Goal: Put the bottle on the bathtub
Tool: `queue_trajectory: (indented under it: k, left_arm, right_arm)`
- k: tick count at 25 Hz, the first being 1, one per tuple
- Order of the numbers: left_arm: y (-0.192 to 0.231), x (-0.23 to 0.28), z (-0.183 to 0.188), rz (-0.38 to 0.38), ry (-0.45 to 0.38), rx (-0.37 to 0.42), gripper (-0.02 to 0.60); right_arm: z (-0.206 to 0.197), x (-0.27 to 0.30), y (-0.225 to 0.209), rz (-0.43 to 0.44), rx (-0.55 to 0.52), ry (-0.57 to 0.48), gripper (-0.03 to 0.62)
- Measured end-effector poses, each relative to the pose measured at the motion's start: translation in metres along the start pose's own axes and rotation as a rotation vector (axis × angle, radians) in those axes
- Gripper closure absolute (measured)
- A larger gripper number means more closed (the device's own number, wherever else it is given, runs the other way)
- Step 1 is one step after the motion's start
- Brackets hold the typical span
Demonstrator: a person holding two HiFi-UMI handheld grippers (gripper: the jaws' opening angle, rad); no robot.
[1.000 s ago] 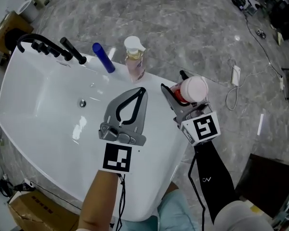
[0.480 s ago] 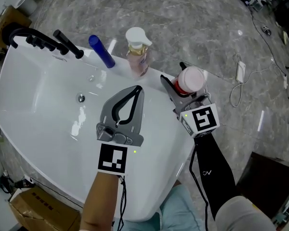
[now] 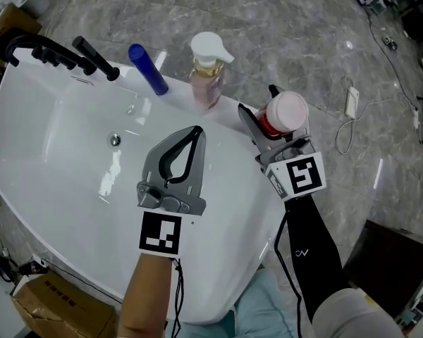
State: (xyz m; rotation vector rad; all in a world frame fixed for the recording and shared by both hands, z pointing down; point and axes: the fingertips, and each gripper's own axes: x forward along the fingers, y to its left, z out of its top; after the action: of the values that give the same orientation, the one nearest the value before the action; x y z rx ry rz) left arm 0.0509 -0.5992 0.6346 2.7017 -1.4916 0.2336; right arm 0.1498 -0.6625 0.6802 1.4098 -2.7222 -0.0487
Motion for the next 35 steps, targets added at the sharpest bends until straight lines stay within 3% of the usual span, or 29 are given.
queue_trajectory:
  k: [6, 20, 30, 35]
  left_arm:
    - [0.000, -0.002, 0.000, -0.005, 0.000, -0.014, 0.580]
    - [-0.016, -0.032, 0.043, -0.047, -0.079, 0.008, 0.580]
    - [-0.040, -0.097, 0.096, -0.139, -0.144, 0.104, 0.580]
    - [-0.043, -0.147, 0.113, -0.181, -0.136, 0.162, 0.580]
  right_arm:
    - [0.002, -0.004, -0.002, -0.021, 0.019, 0.009, 0.241]
    - [0.023, -0.076, 0.010, -0.111, -0.005, 0.057, 0.247]
    - [0.077, -0.137, 0.067, -0.179, -0.031, 0.075, 0.273]
    - [0.106, -0.170, 0.105, -0.239, -0.020, 0.097, 0.287]
